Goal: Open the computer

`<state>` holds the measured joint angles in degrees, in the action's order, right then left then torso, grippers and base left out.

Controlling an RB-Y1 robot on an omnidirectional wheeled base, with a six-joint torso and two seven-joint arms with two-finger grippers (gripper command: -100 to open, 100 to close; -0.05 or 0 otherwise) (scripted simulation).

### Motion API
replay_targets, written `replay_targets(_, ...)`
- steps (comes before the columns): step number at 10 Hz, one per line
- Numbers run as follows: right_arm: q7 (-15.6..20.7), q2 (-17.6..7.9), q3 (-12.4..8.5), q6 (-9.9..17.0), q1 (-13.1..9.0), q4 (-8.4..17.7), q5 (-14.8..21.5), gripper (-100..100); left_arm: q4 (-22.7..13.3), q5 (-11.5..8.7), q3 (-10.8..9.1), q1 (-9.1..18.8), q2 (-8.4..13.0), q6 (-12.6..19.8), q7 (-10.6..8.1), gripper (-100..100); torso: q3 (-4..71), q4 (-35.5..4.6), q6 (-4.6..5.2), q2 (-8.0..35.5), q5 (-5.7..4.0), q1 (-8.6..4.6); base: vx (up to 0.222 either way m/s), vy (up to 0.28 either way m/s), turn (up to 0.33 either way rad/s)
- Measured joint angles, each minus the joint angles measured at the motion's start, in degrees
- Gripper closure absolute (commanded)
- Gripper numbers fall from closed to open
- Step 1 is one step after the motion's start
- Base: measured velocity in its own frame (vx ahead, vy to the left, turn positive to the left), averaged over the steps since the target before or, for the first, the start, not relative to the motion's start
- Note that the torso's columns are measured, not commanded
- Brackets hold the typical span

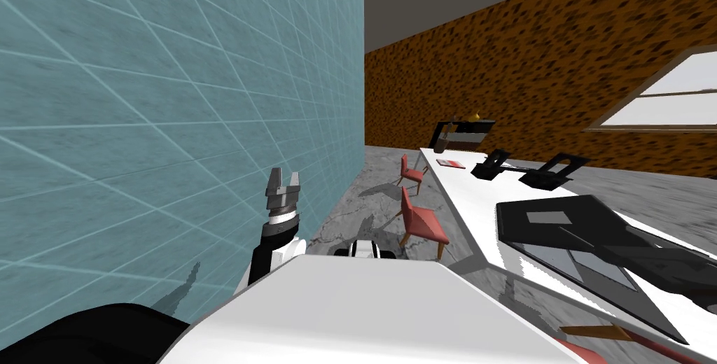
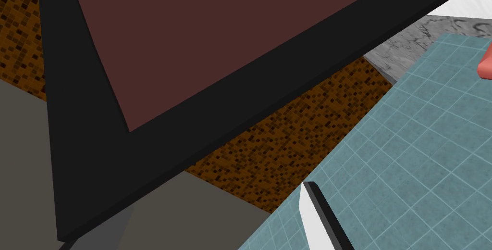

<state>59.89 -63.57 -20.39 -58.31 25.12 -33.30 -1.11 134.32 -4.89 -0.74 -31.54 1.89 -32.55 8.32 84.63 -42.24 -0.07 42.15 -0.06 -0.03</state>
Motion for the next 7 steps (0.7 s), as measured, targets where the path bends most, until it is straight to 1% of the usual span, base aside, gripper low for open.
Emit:
replay_targets(1, 1.0, 0.4, 0.5, -0.9, -1.2, 0.6, 0.4, -100, 0.0, 0.0, 0.00, 0.0, 0.0, 0.0, 0.00, 0, 0.0, 0.0, -0.12, 0.0, -0.07, -0.10, -0.023, -0.050, 0.021)
replay_targets(2, 1.6, 0.7, 0.1, -1.0, -0.1, -1.2, 0.2, -100, 0.0, 0.0, 0.00, 0.0, 0.0, 0.0, 0.00, 0, 0.0, 0.0, -0.09, 0.0, -0.03, -0.09, -0.034, -0.075, 0.009)
replay_targets(3, 2.5, 0.9, 0.8, -2.5, -1.6, 0.3, 0.6, -100, 0.0, 0.0, 0.00, 0.0, 0.0, 0.0, 0.00, 0, 0.0, 0.0, -0.16, 0.0, -0.10, -0.22, -0.035, -0.062, 0.015)
replay_targets(4, 3.2, 1.1, 0.9, -3.3, -1.6, -0.3, 0.7, -100, 0.0, 0.0, 0.00, 0.0, 0.0, 0.0, 0.00, 0, 0.0, 0.0, -0.15, -0.1, -0.11, -0.19, -0.015, -0.025, 0.007)
replay_targets(5, 3.4, 1.3, 0.6, -3.0, -0.9, -1.4, 0.5, -100, 0.0, 0.0, 0.00, 0.0, 0.0, 0.0, 0.00, 0, 0.1, 0.0, -0.11, -0.1, -0.07, -0.10, -0.046, -0.105, 0.042)
replay_targets(6, 4.8, 2.2, 0.8, -4.3, -1.0, -2.6, 0.8, -100, 0.0, 0.0, -0.01, 0.0, 0.0, 0.0, 0.00, 0, 0.0, 0.0, -0.11, 0.0, -0.09, -0.32, -0.051, -0.114, 0.047)
replay_targets(7, 6.1, 2.5, 0.8, -5.4, -0.9, -3.6, 0.8, -100, 0.0, 0.0, -0.01, 0.0, 0.0, 0.0, 0.00, 0, 0.0, 0.0, 0.02, 0.1, -0.04, -0.20, -0.041, -0.102, 0.015)
